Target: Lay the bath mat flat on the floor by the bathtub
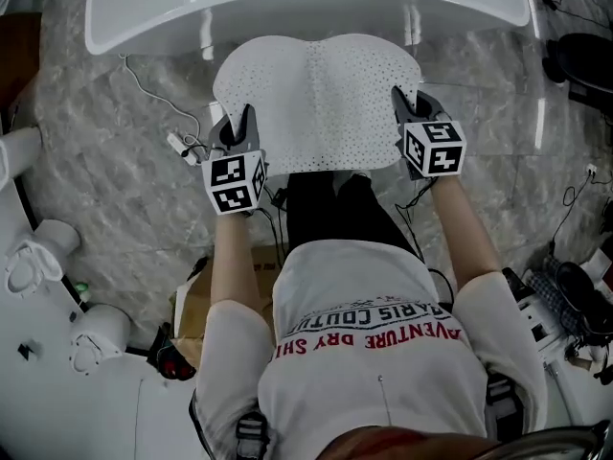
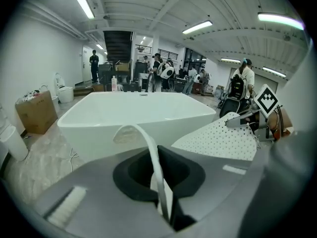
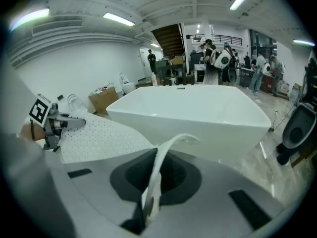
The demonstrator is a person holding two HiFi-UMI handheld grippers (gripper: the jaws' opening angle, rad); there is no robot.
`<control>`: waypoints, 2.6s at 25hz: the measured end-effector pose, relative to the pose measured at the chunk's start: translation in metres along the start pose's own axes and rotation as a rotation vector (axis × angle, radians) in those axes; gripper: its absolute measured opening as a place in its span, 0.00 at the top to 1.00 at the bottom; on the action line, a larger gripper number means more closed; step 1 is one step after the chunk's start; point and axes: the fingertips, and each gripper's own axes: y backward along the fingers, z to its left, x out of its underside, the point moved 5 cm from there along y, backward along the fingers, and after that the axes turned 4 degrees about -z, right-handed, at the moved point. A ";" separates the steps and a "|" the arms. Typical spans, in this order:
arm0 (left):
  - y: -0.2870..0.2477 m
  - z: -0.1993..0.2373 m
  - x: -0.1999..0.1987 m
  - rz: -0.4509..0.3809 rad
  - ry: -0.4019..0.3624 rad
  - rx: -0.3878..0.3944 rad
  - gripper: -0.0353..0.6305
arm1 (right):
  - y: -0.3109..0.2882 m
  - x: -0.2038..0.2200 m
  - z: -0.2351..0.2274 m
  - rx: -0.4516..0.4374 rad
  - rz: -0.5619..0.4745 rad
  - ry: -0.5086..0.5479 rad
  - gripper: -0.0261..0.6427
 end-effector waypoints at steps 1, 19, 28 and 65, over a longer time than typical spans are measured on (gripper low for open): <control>-0.013 0.002 0.010 0.000 -0.006 -0.004 0.92 | -0.014 0.007 -0.007 -0.004 0.003 0.013 0.94; -0.276 0.044 0.236 -0.016 -0.142 -0.050 0.92 | -0.271 0.214 -0.121 -0.019 -0.033 0.124 0.94; -0.363 0.071 0.299 -0.029 -0.195 -0.058 0.91 | -0.350 0.273 -0.162 0.007 -0.059 0.170 0.94; -0.453 0.179 0.499 0.308 0.284 -0.340 0.36 | -0.445 0.473 -0.285 0.352 0.352 -0.087 0.52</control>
